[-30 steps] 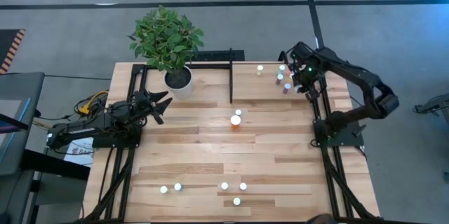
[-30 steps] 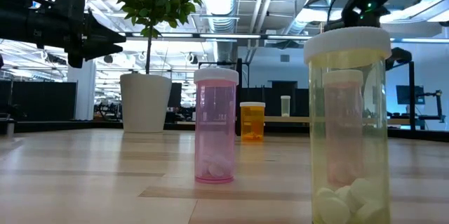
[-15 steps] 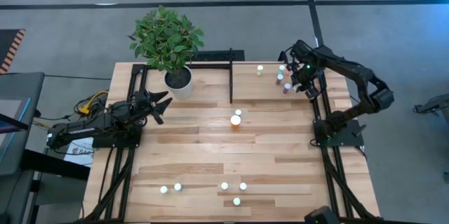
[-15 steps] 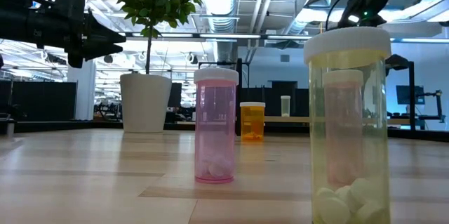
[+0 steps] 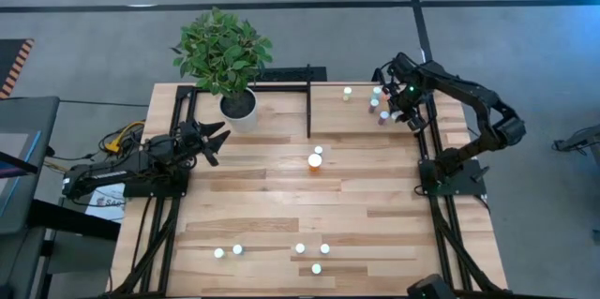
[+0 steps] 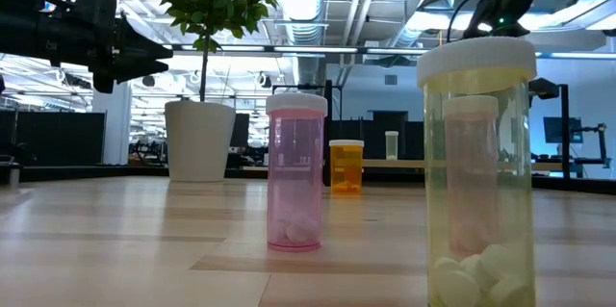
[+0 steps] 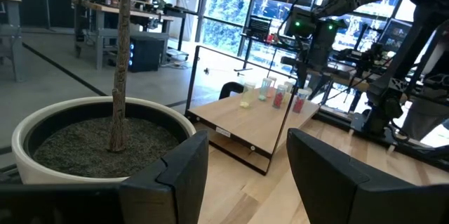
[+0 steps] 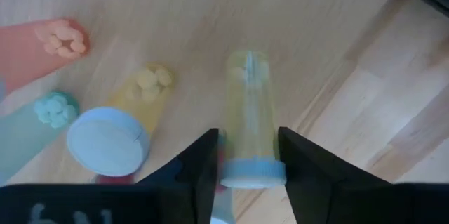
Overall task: Pick and place medicine bottles onto shelf by color
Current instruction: Put the right yellow pill bottle on the shelf
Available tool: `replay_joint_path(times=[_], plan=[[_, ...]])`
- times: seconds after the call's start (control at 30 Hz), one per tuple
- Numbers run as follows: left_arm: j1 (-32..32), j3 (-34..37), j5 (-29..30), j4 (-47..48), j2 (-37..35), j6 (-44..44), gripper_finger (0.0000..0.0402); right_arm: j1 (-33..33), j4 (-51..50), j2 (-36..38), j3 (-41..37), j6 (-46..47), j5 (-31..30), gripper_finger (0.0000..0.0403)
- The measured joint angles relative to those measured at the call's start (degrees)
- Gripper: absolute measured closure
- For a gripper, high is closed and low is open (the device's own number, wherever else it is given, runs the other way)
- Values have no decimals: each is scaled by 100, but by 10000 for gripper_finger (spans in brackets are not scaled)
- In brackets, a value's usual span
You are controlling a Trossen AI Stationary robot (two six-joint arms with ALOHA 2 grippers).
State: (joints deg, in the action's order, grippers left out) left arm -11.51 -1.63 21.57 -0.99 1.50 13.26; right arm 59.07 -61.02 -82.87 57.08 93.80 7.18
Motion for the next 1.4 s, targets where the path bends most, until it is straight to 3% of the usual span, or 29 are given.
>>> replay_joint_path(times=[0.27, 0.67, 0.8, 1.03, 1.17, 1.4], plan=[[0, -2, -1, 0, -1, -1, 220, 113, 21, 5, -2, -224, 52, 207], [2, -1, 1, 0, -1, 0, 220, 105, -333, 91, 0, -275, 54, 211], [2, -1, 1, 0, -1, 0, 220, 43, -515, 453, 0, -48, -16, 213], [1, -1, -1, 0, 0, -2, 220, -587, -1010, 1475, -120, 515, -779, 222], [2, -2, -1, 0, -2, 0, 220, -1000, -687, 1812, -421, 1276, -1195, 223], [0, -2, -1, 0, -2, 0, 220, -1189, -112, 1808, -1003, 1724, -1113, 239]])
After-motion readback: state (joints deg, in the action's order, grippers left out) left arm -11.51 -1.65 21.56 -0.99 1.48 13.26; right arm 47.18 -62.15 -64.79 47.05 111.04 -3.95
